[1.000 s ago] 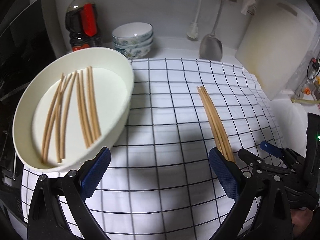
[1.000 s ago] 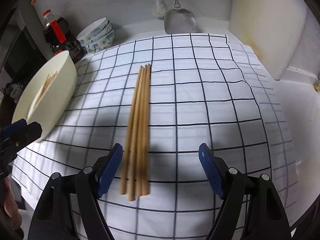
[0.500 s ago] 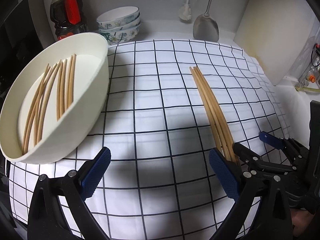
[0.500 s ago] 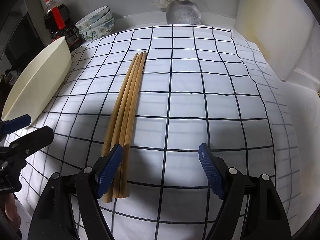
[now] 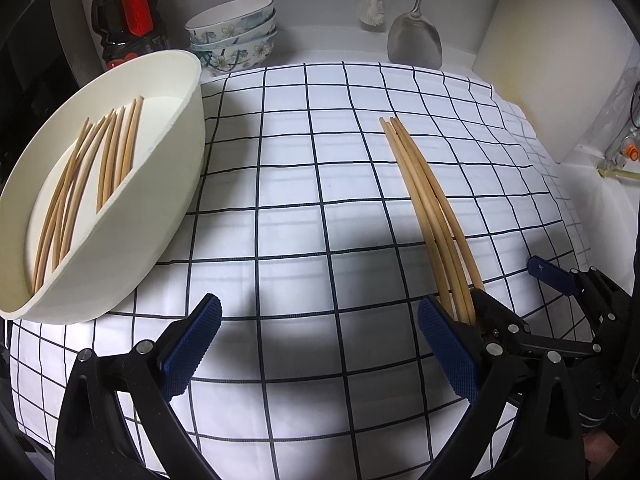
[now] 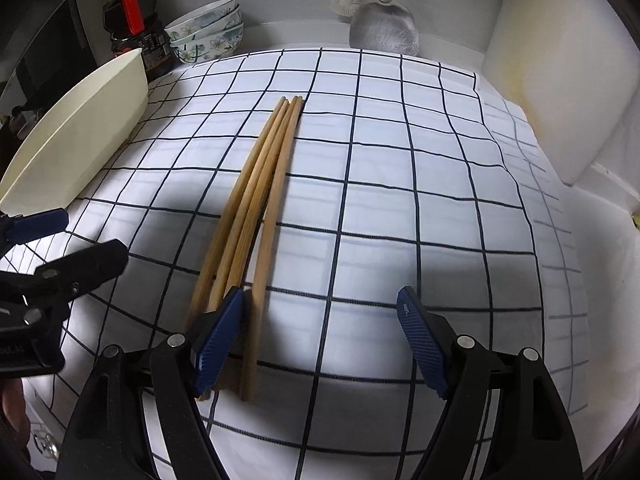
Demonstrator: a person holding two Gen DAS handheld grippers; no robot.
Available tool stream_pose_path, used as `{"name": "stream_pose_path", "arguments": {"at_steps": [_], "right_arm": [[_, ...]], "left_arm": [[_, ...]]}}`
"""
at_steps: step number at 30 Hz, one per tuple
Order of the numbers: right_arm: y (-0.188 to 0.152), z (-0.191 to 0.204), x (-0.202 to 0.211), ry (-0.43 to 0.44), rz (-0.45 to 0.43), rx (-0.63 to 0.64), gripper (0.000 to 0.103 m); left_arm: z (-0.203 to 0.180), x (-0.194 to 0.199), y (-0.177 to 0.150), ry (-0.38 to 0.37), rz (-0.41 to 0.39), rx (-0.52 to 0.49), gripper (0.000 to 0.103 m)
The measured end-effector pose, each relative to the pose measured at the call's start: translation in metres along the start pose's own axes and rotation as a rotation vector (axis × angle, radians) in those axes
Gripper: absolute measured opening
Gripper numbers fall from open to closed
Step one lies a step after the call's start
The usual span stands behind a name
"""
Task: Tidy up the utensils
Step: 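Lower the right tool and pinch one chopstick from the pile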
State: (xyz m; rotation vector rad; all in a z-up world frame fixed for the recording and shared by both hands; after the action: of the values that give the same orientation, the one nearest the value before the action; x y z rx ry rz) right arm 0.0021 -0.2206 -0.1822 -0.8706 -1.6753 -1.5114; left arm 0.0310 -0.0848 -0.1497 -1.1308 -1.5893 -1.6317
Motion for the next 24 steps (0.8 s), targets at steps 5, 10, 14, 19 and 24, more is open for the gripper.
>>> {"name": "stream_pose_path", "arguments": {"at_steps": [5, 10, 14, 19, 24], "right_arm": [[0.006, -0.008, -0.004, -0.009, -0.018, 0.002, 0.074], [0.008, -0.023, -0.006, -0.024, -0.032, -0.006, 0.075], [0.008, -0.038, -0.007, -0.032, -0.041, -0.022, 0.075], [0.007, -0.049, -0.007, -0.035, -0.049, -0.032, 0.075], [0.007, -0.048, -0.007, -0.031, -0.058, -0.026, 0.075]], "left_arm": [[-0.009, -0.007, 0.002, -0.009, -0.002, -0.015, 0.097], [-0.02, -0.017, 0.002, -0.023, 0.007, -0.033, 0.097], [-0.027, -0.026, 0.003, -0.031, 0.022, -0.037, 0.097], [-0.035, -0.031, 0.001, -0.034, 0.032, -0.047, 0.097], [-0.039, -0.036, 0.002, 0.001, 0.031, -0.059, 0.097]]}}
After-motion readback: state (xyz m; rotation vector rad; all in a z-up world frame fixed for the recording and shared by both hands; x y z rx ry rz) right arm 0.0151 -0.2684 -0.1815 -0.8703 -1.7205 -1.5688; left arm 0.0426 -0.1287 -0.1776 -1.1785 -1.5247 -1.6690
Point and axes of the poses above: each gripper's, at about its wrist camera, not at the fingertips, and x roughly against the way its jaws point, z to its left, y to its top, the point moved 3 cm from there along -x, roughly the way its jaws point, and after that the axes turned 4 degrees about x, right-handed, at the moved point
